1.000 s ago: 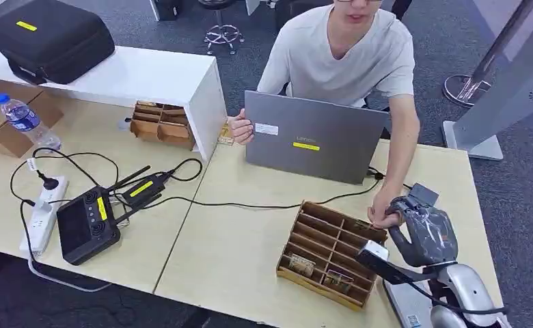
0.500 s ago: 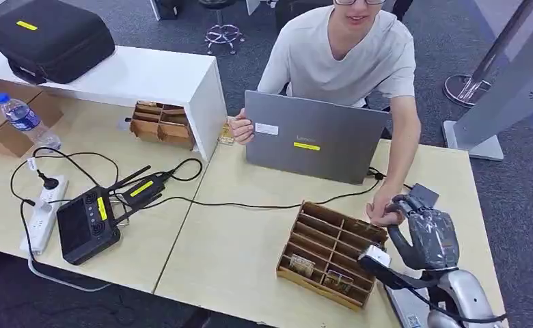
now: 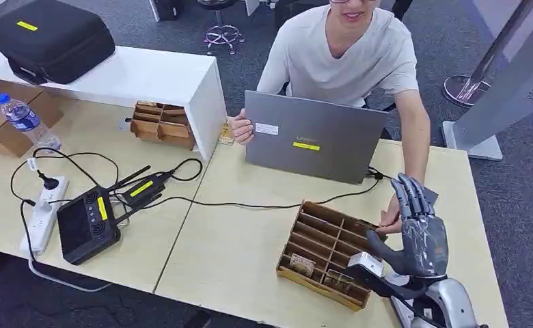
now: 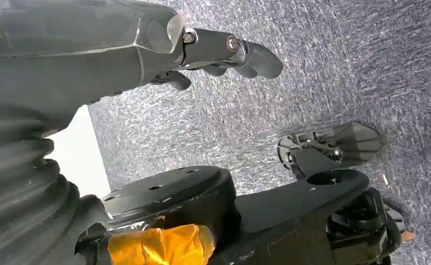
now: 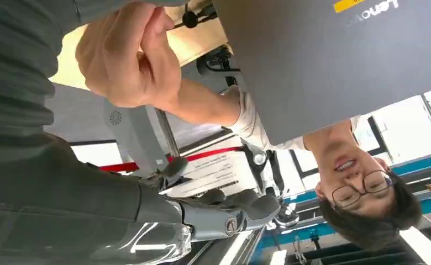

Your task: Pass the card to the sensor for recognition and then transmit it.

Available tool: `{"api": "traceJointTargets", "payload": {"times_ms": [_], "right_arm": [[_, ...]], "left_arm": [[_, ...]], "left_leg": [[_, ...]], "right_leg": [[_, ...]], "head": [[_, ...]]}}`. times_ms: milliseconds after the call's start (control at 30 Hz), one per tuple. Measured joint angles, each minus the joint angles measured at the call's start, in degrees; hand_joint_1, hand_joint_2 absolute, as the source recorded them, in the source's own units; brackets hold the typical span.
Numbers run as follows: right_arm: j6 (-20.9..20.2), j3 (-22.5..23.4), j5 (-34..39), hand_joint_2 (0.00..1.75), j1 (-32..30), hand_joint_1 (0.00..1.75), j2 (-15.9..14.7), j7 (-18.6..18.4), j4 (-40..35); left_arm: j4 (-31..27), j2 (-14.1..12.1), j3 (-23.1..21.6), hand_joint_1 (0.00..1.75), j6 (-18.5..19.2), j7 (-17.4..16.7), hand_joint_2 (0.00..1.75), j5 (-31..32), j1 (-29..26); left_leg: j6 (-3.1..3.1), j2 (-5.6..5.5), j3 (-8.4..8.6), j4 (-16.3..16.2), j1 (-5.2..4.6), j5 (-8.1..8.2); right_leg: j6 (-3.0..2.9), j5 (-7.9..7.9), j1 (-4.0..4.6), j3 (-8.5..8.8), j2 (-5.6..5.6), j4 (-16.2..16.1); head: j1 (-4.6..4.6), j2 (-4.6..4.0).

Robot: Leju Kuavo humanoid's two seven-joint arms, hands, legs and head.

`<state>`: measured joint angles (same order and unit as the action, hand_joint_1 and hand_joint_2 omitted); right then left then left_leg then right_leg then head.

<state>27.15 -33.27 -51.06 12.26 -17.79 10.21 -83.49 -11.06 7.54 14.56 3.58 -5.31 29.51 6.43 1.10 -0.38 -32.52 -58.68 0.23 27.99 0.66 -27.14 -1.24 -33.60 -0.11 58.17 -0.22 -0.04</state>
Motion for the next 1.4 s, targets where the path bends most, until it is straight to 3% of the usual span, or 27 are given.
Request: {"api": "traceJointTargets", "payload": {"times_ms": [1400], "right_arm": [[0.7, 0.8, -3.1, 1.75, -5.9, 0.00, 0.2, -1.2, -4.7]], "left_arm": [[0.0, 0.0, 0.4, 0.00, 0.2, 0.0, 1.75, 0.7, -0.2]], "left_leg": [[0.00, 0.00, 0.00, 0.0, 0.01, 0.01]], "right_leg": [[0.00, -0.01, 0.01, 0.00, 0.00, 0.0]], "head": [[0.02, 0.00]]}}
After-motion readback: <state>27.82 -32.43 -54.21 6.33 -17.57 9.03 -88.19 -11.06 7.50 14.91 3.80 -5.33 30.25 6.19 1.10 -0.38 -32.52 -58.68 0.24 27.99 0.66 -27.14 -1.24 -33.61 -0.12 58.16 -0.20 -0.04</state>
